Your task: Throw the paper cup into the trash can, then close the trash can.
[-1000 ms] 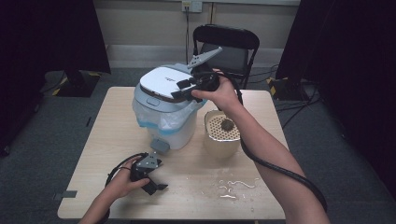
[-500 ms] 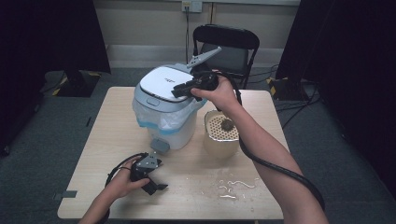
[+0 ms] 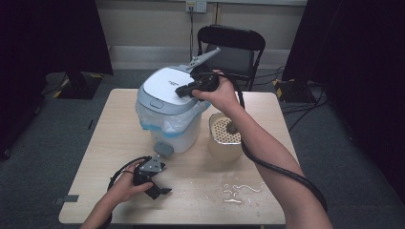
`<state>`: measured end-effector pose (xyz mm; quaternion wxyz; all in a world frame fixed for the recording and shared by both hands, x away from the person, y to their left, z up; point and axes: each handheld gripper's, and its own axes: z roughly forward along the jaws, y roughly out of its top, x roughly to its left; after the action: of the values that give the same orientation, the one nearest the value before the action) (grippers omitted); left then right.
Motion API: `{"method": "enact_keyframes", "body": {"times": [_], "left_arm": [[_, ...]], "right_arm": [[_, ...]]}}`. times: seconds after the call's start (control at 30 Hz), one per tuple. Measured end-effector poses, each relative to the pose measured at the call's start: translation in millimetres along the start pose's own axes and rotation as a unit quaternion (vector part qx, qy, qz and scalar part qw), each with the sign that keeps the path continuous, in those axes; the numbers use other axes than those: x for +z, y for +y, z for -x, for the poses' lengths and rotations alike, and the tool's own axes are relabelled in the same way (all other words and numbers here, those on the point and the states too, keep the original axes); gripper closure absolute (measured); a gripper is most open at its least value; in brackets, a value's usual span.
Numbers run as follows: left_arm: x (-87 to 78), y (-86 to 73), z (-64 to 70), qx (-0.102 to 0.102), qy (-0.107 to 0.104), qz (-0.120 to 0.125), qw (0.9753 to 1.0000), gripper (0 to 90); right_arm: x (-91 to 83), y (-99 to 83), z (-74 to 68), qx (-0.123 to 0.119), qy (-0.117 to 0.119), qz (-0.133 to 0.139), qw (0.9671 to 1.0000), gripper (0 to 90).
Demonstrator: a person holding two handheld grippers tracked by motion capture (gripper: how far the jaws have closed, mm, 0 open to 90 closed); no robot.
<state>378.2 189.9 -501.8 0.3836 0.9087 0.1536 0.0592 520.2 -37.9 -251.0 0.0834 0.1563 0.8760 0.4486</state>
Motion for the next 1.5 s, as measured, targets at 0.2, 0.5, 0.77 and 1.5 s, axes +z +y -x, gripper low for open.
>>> {"method": "enact_keyframes", "body": {"times": [0.2, 0.5, 0.77, 1.5], "left_arm": [[0.1, 0.2, 0.0, 0.001, -0.002, -0.001, 1.0000, 0.5], [0.2, 0.2, -0.2, 0.002, -0.003, -0.001, 1.0000, 0.5], [0.2, 0.1, 0.1, 0.001, -0.002, -0.001, 1.0000, 0.4], [0.2, 0.1, 0.2, 0.001, -0.002, -0.001, 1.0000, 0.4]], "right_arm": [[1.9, -0.2, 0.9, 0.001, -0.003, 0.003, 1.0000, 87.8], [3.4, 0.8, 3.1, -0.001, -0.002, 0.003, 1.0000, 89.2], [3.8, -0.5, 2.2, 0.001, -0.005, 0.004, 1.0000, 89.5], [5.2, -2.0, 0.4, 0.003, -0.008, 0.002, 1.0000, 90.0]]}}
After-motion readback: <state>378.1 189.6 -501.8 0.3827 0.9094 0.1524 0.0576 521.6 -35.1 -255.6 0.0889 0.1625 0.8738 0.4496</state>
